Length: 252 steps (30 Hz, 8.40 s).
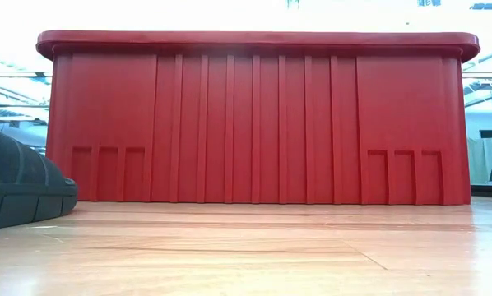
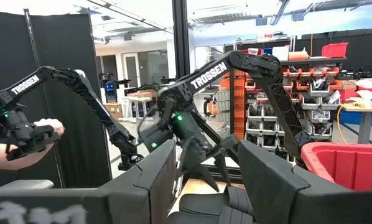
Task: Pick and place slides into bin
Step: Put the black slide into the red bin
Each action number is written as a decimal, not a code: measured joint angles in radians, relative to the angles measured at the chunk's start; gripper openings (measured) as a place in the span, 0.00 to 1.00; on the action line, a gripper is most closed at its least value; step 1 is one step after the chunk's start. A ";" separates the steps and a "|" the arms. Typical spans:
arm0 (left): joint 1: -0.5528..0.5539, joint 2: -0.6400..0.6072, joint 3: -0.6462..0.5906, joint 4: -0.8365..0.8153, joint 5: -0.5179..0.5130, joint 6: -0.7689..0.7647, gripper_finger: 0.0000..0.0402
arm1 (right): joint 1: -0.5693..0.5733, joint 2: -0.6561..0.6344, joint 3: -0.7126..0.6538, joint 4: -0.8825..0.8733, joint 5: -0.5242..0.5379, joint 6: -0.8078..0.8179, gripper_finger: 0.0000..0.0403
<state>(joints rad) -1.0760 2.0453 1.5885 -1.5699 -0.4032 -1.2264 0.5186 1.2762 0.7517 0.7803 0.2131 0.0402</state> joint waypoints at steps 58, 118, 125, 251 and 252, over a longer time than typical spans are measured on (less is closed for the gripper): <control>0.083 -0.019 -0.210 0.091 0.037 -0.060 0.36 | 0.000 0.000 0.000 -0.006 0.003 -0.003 0.41; 0.007 -0.379 -0.109 0.035 -0.160 -0.161 0.00 | 0.000 0.000 0.000 -0.003 0.001 -0.022 0.41; -0.002 -0.528 -0.105 0.213 -0.464 0.104 0.00 | 0.000 0.000 0.000 0.009 0.000 -0.026 0.41; 1.496 -0.226 -0.501 1.469 -0.145 1.825 0.05 | -0.726 -0.266 0.000 -0.546 0.042 -0.157 0.41; 1.495 -0.226 -0.501 1.468 -0.146 1.826 0.05 | -0.726 -0.266 0.000 -0.546 0.042 -0.157 0.41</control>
<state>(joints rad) 0.4191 1.8191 1.0874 -0.1015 -0.5497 0.5995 -0.2077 1.0103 0.7517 0.2340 0.2554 -0.1172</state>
